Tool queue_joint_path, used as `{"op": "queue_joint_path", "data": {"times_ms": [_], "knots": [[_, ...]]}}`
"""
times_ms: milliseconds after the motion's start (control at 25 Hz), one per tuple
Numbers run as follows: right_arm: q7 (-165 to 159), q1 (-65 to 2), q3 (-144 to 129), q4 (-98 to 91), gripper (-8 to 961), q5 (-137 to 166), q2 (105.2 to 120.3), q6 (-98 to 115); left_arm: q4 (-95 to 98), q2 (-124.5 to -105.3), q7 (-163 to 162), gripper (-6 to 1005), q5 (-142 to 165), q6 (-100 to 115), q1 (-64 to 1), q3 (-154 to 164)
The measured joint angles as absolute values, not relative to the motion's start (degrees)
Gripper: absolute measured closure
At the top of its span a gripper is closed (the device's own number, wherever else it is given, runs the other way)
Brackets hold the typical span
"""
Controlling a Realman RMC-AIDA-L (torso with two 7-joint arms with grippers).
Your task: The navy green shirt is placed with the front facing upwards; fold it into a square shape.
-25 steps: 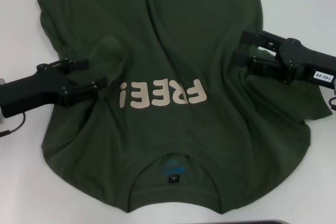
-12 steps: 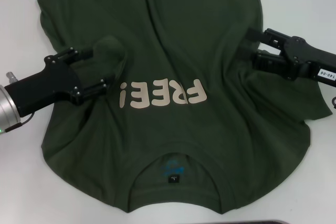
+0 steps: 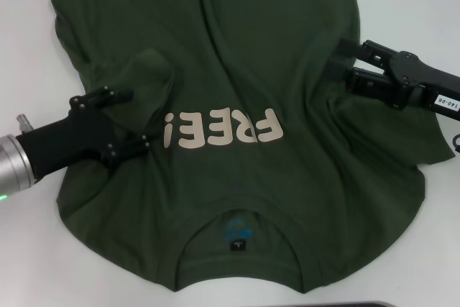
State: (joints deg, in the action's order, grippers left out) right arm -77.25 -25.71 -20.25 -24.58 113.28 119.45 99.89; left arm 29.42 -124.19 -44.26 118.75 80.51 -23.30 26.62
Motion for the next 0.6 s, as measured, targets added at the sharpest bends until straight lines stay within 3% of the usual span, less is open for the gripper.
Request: {"op": "queue_joint_path", "data": {"times_ms": [600], "knots": [[-77.3,-26.0,-20.1,-24.4,34,113.3,119.43,99.6,28.8,-124.29,-40.9,218,118.3,79.2,-22.2,28.5]]}}
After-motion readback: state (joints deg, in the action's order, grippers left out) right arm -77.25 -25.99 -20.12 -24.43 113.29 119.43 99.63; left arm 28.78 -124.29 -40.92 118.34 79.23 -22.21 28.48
